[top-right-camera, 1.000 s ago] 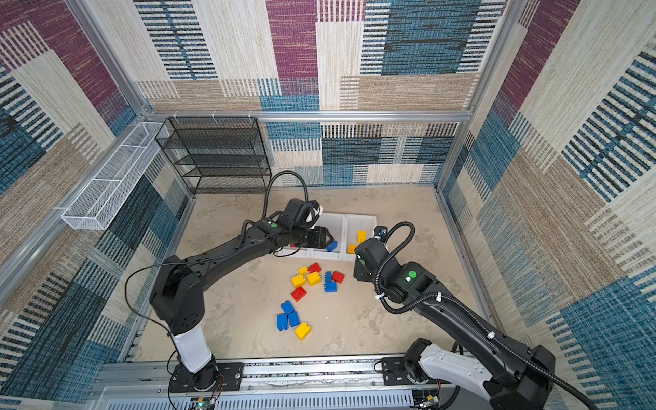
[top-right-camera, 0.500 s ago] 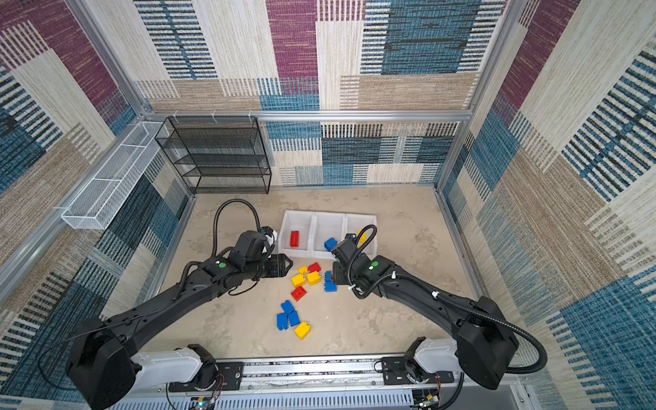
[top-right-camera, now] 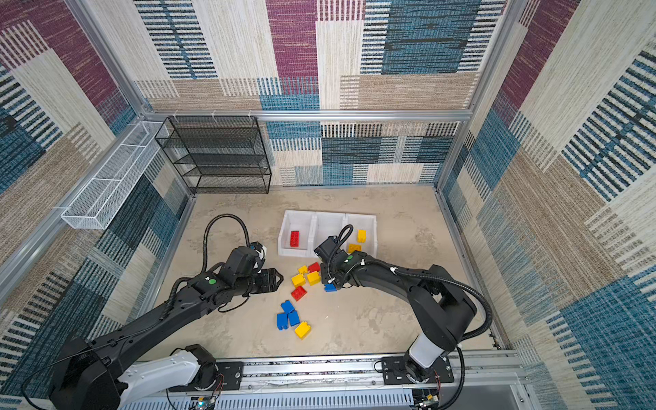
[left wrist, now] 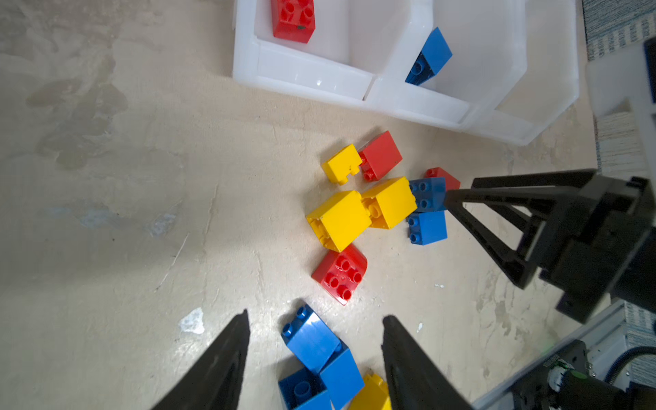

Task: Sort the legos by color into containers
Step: 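Withdraw the left arm while the right gripper reaches toward a blue brick, then close the right gripper on the blue brick in the pile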

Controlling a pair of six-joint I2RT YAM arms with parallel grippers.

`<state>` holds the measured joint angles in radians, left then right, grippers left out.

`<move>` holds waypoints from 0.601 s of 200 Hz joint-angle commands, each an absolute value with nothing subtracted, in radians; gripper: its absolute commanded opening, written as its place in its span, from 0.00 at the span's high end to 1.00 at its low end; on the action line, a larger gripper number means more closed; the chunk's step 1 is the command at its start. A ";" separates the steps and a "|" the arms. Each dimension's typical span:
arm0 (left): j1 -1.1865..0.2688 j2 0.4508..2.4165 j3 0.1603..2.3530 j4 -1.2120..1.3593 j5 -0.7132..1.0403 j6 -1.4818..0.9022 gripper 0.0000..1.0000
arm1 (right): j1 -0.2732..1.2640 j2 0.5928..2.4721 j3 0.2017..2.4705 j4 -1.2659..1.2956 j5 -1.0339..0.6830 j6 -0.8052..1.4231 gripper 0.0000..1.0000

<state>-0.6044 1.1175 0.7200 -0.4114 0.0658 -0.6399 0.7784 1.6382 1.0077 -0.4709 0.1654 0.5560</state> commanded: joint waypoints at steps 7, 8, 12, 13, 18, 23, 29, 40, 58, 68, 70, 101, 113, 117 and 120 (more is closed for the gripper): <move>-0.604 1.102 0.708 -0.395 0.097 -0.679 0.38 | 0.779 1.678 1.031 -0.416 0.150 0.533 0.51; -0.604 1.102 0.708 -0.396 0.097 -0.679 0.38 | 0.779 1.679 1.032 -0.416 0.149 0.533 0.51; -0.603 1.099 0.707 -0.396 0.097 -0.679 0.38 | 0.780 1.684 1.033 -0.413 0.147 0.531 0.52; -0.604 1.099 0.707 -0.395 0.097 -0.679 0.38 | 0.780 1.686 1.033 -0.413 0.147 0.531 0.52; -0.604 1.096 0.705 -0.398 0.097 -0.678 0.38 | 0.779 1.695 1.037 -0.410 0.144 0.530 0.53; -0.603 1.093 0.705 -0.400 0.097 -0.678 0.38 | 0.779 1.703 1.040 -0.408 0.142 0.530 0.54; -0.604 1.091 0.703 -0.403 0.097 -0.678 0.37 | 0.779 1.712 1.043 -0.408 0.142 0.530 0.55; -0.603 1.087 0.704 -0.406 0.095 -0.676 0.37 | 0.780 1.727 1.046 -0.405 0.138 0.529 0.56; -0.604 1.086 0.701 -0.409 0.097 -0.675 0.38 | 0.779 1.742 1.051 -0.407 0.135 0.528 0.61; -0.603 1.086 0.701 -0.406 0.100 -0.675 0.37 | 0.781 1.744 1.052 -0.407 0.135 0.527 0.63; -0.604 1.086 0.701 -0.406 0.100 -0.676 0.38 | 0.782 1.743 1.052 -0.407 0.135 0.526 0.64; -0.604 1.079 0.688 -0.399 0.103 -0.683 0.38 | 0.782 1.742 1.058 -0.417 0.137 0.515 0.69; -0.604 1.073 0.680 -0.396 0.102 -0.688 0.38 | 0.783 1.742 1.059 -0.422 0.140 0.515 0.70; -0.604 1.071 0.677 -0.396 0.102 -0.688 0.38 | 0.783 1.741 1.060 -0.422 0.140 0.516 0.70; -0.604 1.070 0.677 -0.396 0.101 -0.689 0.38 | 0.783 1.740 1.060 -0.422 0.140 0.515 0.70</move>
